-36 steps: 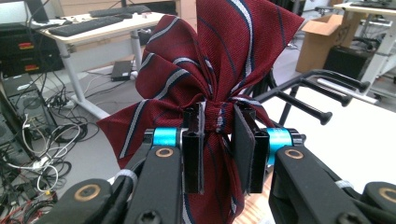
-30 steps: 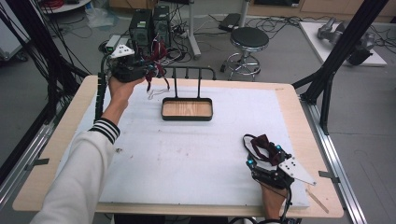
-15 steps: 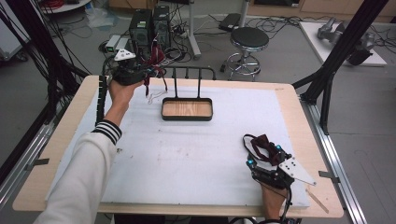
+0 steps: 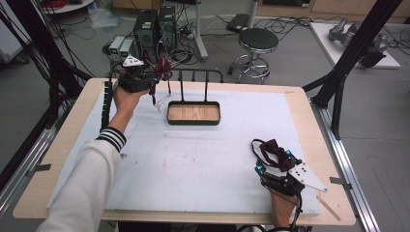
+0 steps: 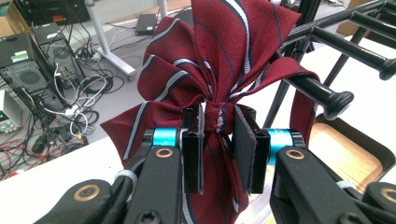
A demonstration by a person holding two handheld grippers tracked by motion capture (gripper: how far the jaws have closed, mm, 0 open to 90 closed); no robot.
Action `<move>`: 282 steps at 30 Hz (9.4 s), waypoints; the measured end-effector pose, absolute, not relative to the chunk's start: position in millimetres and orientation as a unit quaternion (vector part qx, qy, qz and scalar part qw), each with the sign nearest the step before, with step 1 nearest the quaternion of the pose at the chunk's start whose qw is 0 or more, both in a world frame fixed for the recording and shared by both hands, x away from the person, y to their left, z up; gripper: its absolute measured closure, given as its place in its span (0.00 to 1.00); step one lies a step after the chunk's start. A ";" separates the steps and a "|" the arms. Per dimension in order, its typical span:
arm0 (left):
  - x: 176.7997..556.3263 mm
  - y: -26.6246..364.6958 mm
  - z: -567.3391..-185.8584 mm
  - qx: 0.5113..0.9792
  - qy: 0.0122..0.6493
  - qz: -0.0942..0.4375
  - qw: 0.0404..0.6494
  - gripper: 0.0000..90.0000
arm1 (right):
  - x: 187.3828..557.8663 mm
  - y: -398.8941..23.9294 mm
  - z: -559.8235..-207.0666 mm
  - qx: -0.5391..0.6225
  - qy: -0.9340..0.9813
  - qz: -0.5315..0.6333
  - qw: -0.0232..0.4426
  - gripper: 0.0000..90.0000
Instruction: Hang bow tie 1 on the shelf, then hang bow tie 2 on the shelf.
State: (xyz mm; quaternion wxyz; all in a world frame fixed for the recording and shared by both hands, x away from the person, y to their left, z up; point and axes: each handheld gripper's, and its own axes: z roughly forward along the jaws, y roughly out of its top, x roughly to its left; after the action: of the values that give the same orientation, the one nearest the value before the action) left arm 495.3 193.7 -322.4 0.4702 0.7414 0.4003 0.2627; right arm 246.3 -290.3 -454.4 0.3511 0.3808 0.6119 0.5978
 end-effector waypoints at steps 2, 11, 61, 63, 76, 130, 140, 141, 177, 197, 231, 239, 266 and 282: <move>495.0 193.4 -322.0 0.740 0.399 0.261 0.474 0.82 | 246.3 -290.3 -454.4 0.381 0.612 0.598 0.351 0.11; 493.1 194.0 -319.6 0.741 0.393 0.260 0.478 0.81 | 246.2 -290.3 -454.4 0.381 0.612 0.598 0.351 0.11; 381.2 280.5 -355.6 0.709 0.300 0.239 0.592 0.20 | 246.8 -289.7 -454.3 0.381 0.612 0.593 0.358 0.11; 367.7 284.0 -361.3 0.701 0.295 0.242 0.602 0.20 | 246.8 -289.6 -454.2 0.382 0.611 0.594 0.358 0.11; 318.1 295.7 -402.0 0.659 0.295 0.241 0.649 0.19 | 246.9 -289.6 -454.2 0.380 0.613 0.593 0.358 0.11; 286.1 290.8 -453.3 0.619 0.280 0.285 0.676 0.17 | 236.2 -298.4 -427.9 0.356 0.616 0.599 0.366 0.11; 286.3 291.5 -453.4 0.619 0.282 0.289 0.674 0.17 | 239.5 -310.8 -400.8 0.361 0.634 0.583 0.357 0.11; 286.3 291.5 -453.4 0.619 0.282 0.289 0.674 0.17 | 240.6 -311.6 -397.6 0.363 0.637 0.580 0.354 0.11; 286.1 292.9 -453.7 0.613 0.291 0.294 0.673 0.17 | 299.8 -343.1 -366.2 0.438 0.770 0.416 0.204 0.23; 287.9 293.8 -455.4 0.616 0.307 0.294 0.663 0.17 | 330.1 -344.5 -386.1 0.461 0.820 0.306 0.145 0.31; 287.6 292.8 -455.5 0.620 0.303 0.295 0.661 0.17 | 348.3 -336.8 -407.1 0.472 0.849 0.204 0.118 0.56; 287.5 293.1 -455.5 0.619 0.305 0.295 0.661 0.17 | 352.1 -333.1 -411.4 0.471 0.853 0.192 0.114 0.64; 287.4 292.7 -455.5 0.619 0.304 0.297 0.660 0.17 | 352.0 -334.1 -412.7 0.474 0.851 0.195 0.112 0.82; 287.5 292.5 -455.6 0.619 0.304 0.297 0.660 0.17 | 350.6 -331.0 -409.5 0.476 0.849 0.192 0.126 0.87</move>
State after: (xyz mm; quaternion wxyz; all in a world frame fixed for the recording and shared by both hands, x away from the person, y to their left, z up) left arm 287.5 292.5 -455.6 0.6604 0.6186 0.3044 0.2975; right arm 350.6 -331.0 -409.5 0.1258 0.4758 0.8490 0.1924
